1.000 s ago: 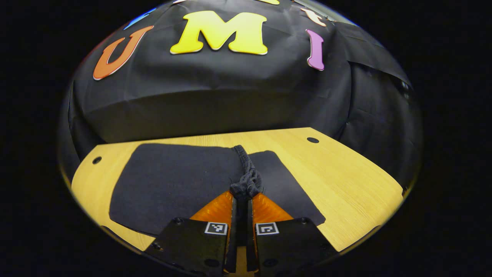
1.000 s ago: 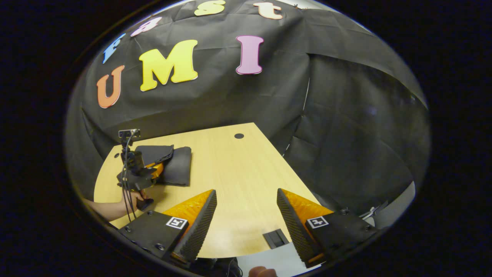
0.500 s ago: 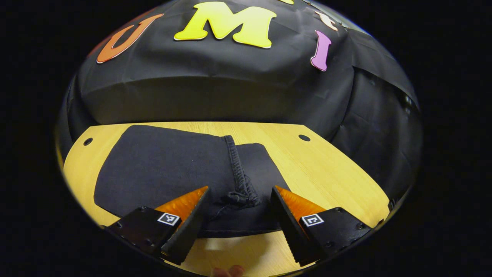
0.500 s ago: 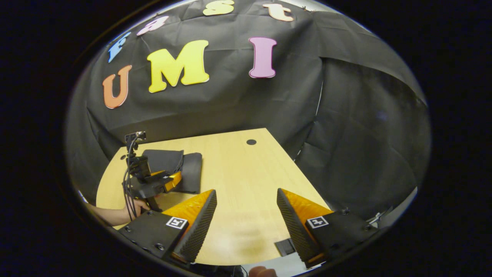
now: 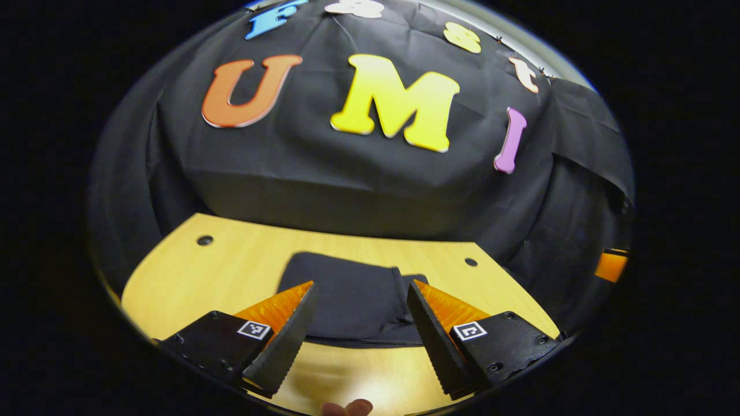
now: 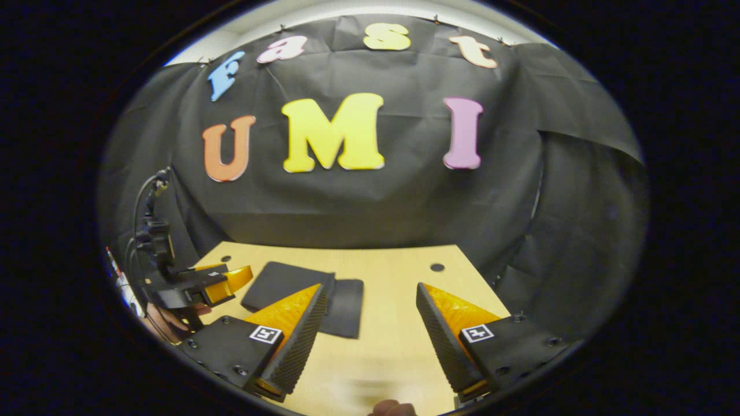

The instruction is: Grasp the waist and the cuffs of the jeans and fold them to make the two legs overlap; first hold the waist and fold one-third of the jeans toward the cuffs, then hold the cuffs and fold the remaining one-third in the same direction to finish folding.

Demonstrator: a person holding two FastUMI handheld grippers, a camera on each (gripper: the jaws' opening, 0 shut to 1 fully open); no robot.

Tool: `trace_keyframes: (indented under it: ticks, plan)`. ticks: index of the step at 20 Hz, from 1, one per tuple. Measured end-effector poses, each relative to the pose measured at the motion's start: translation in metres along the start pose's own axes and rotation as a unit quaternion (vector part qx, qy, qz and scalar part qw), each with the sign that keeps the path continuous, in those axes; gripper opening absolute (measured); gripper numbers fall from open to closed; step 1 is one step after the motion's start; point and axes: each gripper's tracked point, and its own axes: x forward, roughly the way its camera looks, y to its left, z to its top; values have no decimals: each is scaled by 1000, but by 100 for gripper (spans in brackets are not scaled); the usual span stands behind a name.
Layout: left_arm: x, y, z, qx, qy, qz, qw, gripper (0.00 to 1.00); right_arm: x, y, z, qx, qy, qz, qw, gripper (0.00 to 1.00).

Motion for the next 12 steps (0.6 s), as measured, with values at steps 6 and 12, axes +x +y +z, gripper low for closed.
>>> trace_keyframes:
  ticks: [6, 12]
  plan:
    - [-79, 43, 111, 17, -111, 51, 992, 100, 3, 70, 73, -4, -96, 28, 995, 94]
    - [-121, 46, 134, 41, -147, 77, 985, 98, -18, 96, 93, -41, -163, 10, 986, 95]
